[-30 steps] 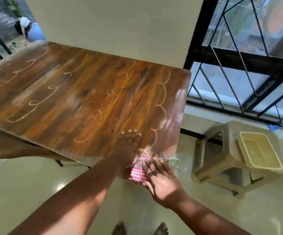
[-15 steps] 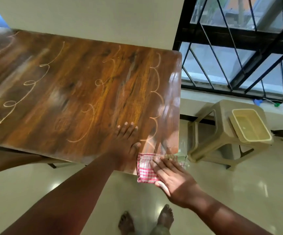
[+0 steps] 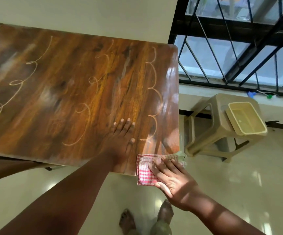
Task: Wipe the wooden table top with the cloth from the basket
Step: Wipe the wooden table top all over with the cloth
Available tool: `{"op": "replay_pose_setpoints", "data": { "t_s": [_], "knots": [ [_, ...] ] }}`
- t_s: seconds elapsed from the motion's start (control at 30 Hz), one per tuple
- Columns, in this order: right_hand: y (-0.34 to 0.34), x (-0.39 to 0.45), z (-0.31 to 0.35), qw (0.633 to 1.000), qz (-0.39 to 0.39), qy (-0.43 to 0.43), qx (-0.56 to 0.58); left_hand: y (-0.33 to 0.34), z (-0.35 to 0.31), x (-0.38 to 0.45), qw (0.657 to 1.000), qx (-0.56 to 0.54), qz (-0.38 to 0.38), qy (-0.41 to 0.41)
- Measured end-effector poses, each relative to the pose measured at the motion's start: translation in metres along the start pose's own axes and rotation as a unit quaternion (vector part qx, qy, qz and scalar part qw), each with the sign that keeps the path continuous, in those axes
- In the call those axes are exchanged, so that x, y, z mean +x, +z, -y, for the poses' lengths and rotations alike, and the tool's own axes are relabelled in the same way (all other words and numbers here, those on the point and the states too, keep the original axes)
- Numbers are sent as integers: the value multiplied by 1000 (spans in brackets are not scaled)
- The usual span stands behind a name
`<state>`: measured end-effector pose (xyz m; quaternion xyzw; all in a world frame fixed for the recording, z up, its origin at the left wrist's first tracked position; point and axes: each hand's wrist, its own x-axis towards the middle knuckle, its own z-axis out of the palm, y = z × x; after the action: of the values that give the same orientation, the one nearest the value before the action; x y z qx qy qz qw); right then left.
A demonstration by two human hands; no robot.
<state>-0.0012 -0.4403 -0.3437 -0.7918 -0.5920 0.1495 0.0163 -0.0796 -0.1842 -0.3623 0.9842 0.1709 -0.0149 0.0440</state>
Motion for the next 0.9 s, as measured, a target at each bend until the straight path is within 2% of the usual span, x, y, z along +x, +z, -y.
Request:
{"op": "replay_pose_setpoints", "data": {
  "t_s": [0.17, 0.27, 0.37, 0.67, 0.73, 0.9],
  "knots": [
    [0, 19, -11, 999, 36, 12, 0, 4, 2, 1, 1000, -13, 2, 4],
    [-6, 52, -21, 998, 2, 60, -22, 4, 3, 2, 1000, -12, 7, 6],
    [-18, 85, -27, 995, -5, 99, 12, 6, 4, 2, 1000, -19, 11, 6],
    [7, 18, 25, 998, 42, 47, -4, 4, 5, 2, 999, -37, 2, 10],
    [7, 13, 26, 998, 28, 48, 7, 3, 5, 2, 999, -48, -2, 9],
    [2, 29, 7, 998, 49, 45, -8, 5, 5, 1, 999, -46, -4, 13]
  ]
}}
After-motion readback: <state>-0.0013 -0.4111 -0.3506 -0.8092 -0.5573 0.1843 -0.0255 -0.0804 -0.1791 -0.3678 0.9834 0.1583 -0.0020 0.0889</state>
